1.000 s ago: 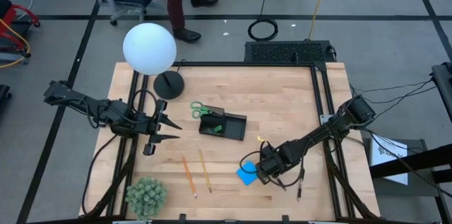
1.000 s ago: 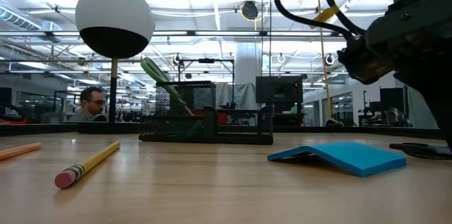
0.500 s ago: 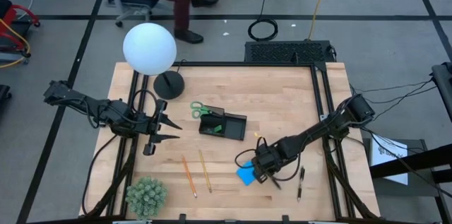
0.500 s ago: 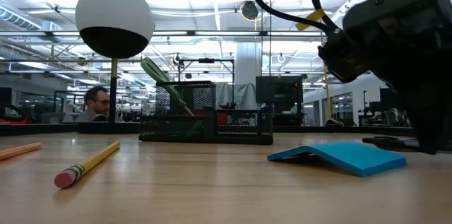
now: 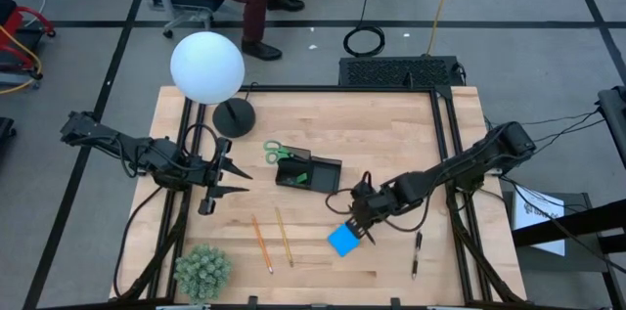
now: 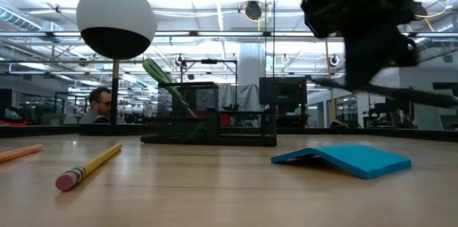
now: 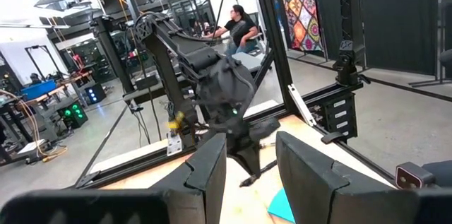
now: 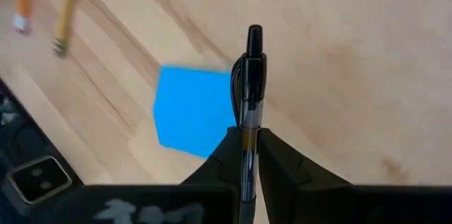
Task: Pick and place office supplies into organizer
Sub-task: Put the left black pen into the black desk organizer
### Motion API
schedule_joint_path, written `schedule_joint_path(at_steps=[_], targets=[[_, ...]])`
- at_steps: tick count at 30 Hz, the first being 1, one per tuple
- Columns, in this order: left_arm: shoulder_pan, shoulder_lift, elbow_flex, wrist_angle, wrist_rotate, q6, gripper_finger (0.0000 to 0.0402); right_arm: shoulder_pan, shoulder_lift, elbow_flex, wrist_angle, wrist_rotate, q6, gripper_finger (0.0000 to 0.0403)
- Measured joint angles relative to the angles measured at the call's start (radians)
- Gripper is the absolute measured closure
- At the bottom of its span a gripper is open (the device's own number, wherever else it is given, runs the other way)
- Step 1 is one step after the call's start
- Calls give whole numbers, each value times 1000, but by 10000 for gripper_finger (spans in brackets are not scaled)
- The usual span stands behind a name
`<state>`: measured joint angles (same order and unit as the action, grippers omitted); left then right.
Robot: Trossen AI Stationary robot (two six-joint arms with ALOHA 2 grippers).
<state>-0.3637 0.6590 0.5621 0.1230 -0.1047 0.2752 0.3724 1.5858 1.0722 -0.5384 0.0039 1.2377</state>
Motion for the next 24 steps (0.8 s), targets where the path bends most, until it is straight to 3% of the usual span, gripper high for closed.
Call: schedule_joint_path(at_steps=[24], targets=[[0, 0, 0, 7, -2, -71, 270, -240, -21, 0, 310, 52, -597, 387]])
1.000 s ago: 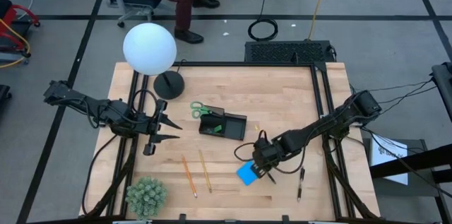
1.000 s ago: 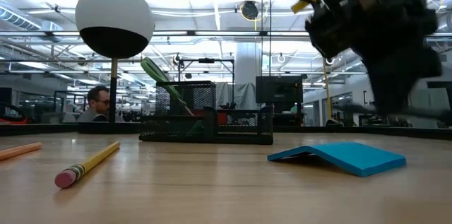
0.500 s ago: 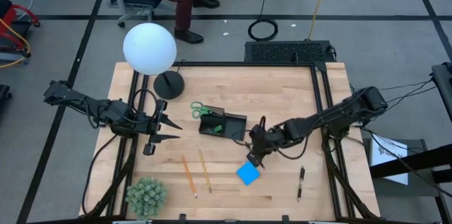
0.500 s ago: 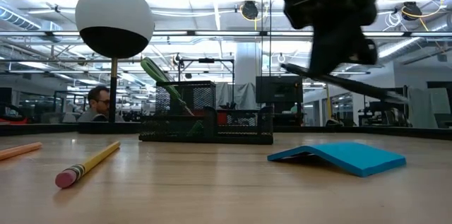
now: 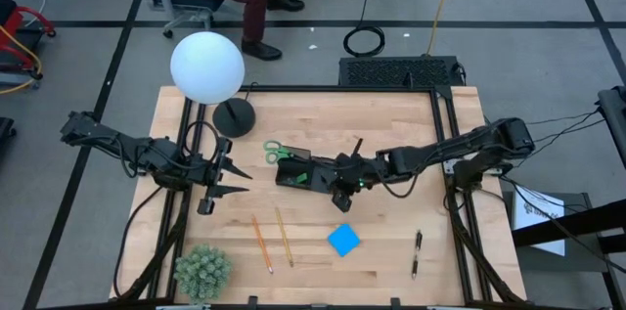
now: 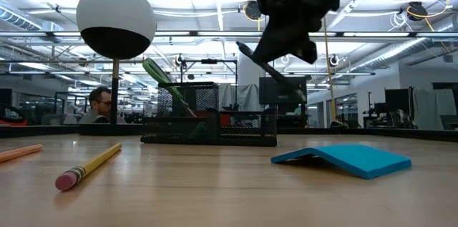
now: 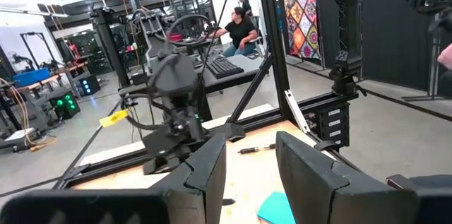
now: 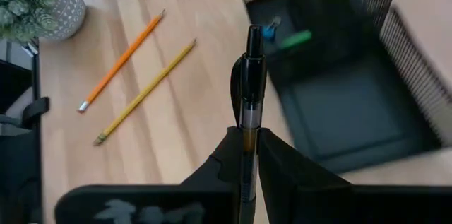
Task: Pick and place office supplies into organizer
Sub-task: Put the left black pen into the black desk organizer
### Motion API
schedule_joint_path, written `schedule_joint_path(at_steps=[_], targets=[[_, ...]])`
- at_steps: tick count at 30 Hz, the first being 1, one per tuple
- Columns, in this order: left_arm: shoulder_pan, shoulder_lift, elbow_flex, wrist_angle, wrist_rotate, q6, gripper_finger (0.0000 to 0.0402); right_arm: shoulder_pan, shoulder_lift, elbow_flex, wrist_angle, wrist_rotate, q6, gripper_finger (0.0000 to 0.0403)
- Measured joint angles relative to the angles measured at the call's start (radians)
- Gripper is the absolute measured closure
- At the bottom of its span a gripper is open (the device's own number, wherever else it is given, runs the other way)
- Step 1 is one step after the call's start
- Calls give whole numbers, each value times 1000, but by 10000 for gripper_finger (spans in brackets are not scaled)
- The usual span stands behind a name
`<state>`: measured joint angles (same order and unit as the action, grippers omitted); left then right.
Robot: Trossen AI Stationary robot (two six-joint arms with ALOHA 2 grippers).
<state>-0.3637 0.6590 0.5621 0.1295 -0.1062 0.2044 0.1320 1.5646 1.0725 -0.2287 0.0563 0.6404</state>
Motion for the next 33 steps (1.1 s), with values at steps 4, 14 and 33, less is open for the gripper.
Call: schedule_joint_path(at_steps=[4, 14, 33], targets=[[0, 0, 0, 1, -2, 0, 270, -48, 0, 0, 34, -7, -119, 387], [0, 0, 0, 2, -87, -49, 270, -185, 0, 0, 179, -203, -386, 387], [0, 0, 0, 2, -113, -41, 270, -315, 0, 0, 510, -324, -508, 387]])
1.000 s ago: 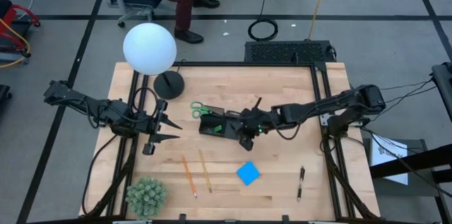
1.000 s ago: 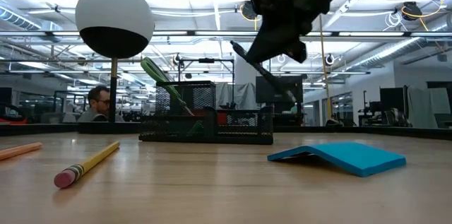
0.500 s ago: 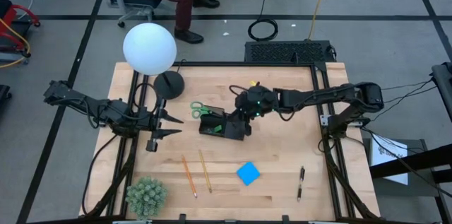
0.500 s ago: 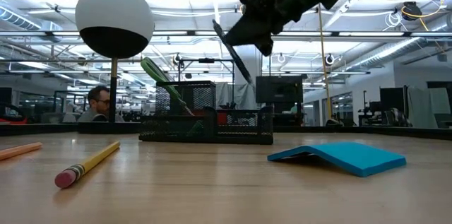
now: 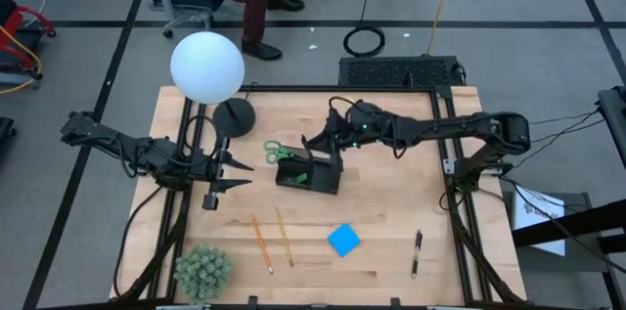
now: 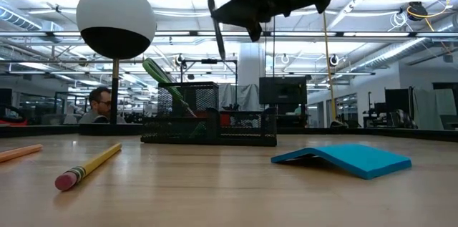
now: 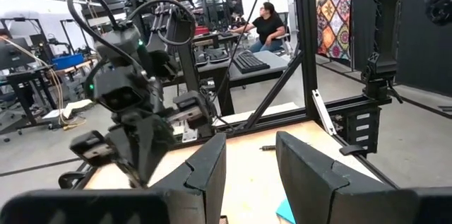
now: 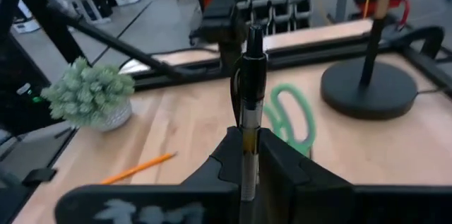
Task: Pick and place office supplies into organizer
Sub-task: Put the left black pen into the black desk organizer
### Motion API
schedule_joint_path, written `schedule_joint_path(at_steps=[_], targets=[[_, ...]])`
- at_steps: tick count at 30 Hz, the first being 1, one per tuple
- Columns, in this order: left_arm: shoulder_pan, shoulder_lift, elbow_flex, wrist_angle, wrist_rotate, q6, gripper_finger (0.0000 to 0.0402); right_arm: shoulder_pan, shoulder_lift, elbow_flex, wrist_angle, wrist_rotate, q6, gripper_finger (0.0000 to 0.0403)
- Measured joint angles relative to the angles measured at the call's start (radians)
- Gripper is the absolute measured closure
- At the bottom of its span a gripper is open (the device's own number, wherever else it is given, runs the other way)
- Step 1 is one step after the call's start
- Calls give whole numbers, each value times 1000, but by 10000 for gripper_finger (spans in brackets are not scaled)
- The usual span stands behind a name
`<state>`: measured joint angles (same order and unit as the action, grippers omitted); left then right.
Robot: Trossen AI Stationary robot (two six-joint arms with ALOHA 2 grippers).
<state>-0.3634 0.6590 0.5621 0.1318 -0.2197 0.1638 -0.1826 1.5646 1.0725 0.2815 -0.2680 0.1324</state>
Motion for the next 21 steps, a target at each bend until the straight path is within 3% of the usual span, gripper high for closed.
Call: schedule_joint_path(at_steps=[12, 21], targets=[[0, 0, 0, 0, 0, -9, 270, -33, 15, 0, 106, 0, -93, 387], [3, 6, 0, 2, -10, -18, 270, -39, 154, 1, 270, -52, -101, 387]])
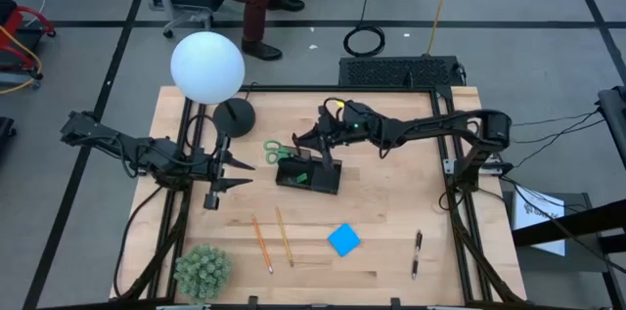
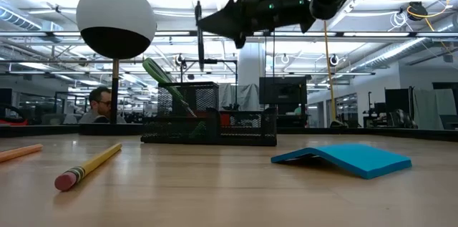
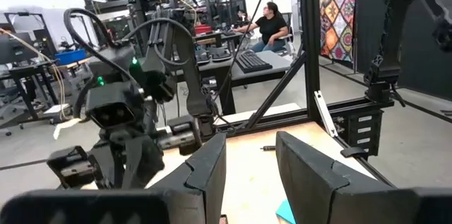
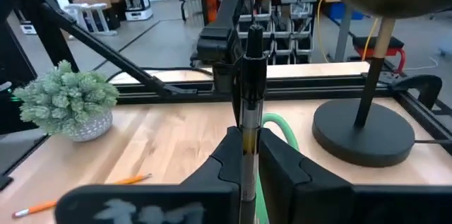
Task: Pick and place office supplies into organizer
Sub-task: Put the left black pen into the black desk organizer
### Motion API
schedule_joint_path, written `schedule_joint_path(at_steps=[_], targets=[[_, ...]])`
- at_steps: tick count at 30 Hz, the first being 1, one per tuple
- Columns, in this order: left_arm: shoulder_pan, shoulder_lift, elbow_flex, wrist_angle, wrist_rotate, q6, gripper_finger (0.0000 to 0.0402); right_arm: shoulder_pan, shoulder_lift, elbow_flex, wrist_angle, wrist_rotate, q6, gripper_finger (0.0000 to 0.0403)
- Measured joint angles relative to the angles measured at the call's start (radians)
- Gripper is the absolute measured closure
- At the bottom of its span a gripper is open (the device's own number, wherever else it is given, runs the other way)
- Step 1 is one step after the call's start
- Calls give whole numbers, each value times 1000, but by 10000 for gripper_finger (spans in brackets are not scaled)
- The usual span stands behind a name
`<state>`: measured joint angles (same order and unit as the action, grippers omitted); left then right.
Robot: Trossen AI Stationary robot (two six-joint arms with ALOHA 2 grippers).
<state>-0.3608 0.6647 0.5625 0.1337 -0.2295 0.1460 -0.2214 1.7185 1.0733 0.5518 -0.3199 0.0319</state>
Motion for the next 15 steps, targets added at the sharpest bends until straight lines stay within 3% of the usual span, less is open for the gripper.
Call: schedule_joint_path(at_steps=[15], targets=[[0, 3, 0, -2, 0, 1, 270, -2, 114, -1, 43, 1, 8, 387]])
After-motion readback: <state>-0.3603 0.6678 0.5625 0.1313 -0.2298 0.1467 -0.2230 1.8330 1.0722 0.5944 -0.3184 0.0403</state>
